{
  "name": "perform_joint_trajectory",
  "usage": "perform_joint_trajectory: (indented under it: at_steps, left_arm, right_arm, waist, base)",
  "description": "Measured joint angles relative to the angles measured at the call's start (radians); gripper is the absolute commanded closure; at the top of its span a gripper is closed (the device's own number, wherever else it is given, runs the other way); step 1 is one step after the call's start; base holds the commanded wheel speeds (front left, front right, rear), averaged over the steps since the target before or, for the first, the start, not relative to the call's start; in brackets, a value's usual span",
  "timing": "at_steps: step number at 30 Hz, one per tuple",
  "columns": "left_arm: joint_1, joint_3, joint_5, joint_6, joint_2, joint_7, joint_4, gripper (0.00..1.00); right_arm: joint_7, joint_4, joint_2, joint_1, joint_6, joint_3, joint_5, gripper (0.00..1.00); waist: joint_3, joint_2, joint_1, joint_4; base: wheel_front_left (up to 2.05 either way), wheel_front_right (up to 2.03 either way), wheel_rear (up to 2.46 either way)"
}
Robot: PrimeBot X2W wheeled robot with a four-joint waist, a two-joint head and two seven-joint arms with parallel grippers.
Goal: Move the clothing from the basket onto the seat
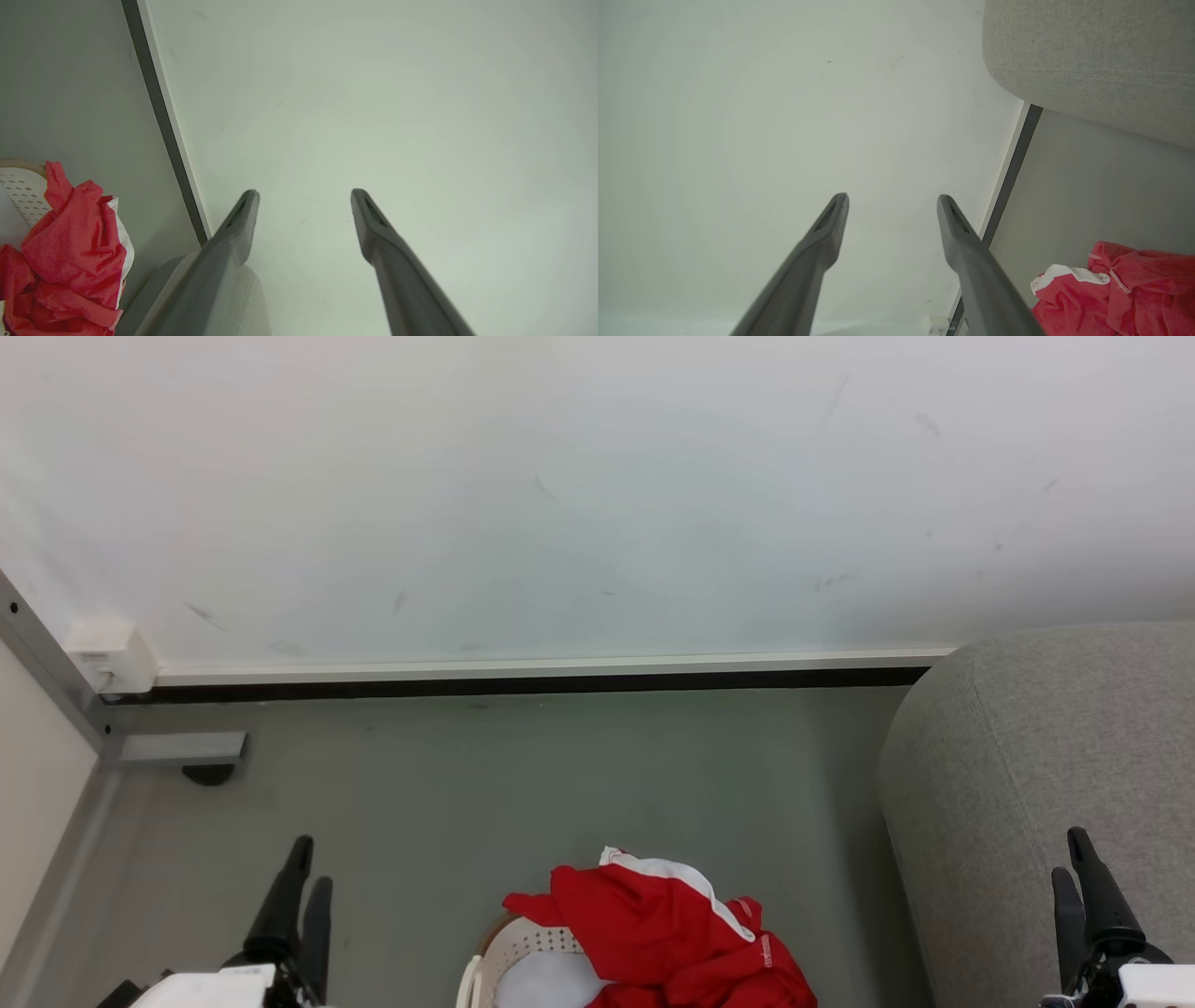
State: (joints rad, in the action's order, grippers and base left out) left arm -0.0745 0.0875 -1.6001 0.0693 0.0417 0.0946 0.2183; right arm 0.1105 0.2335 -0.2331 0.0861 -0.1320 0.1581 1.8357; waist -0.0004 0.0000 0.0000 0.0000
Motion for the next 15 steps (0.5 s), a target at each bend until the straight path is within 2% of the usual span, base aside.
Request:
perform_joint_trajectory:
  at_steps: [7, 15]
  left_arm:
    - [-0.003, -0.031, 0.047, 0.0, -0.001, -0.035, 0.007, 0.0]
    - [-0.004, -0.065, 0.18, -0.019, 0.0, -0.069, 0.004, 0.0]
  right_arm:
    - [0.015, -0.019, 0.014, -0.015, 0.0, -0.027, -0.142, 0.0]
    - [0.032, -0.061, 0.028, -0.036, 0.0, -0.05, -0.376, 0.0]
  waist:
    - [0.001, 0.0, -0.0001, 0.001]
    - [0.003, 0.0, 0.0, 0.001]
  base:
    - [0.0, 0.0, 0.0]
    - [0.0, 0.0, 0.0]
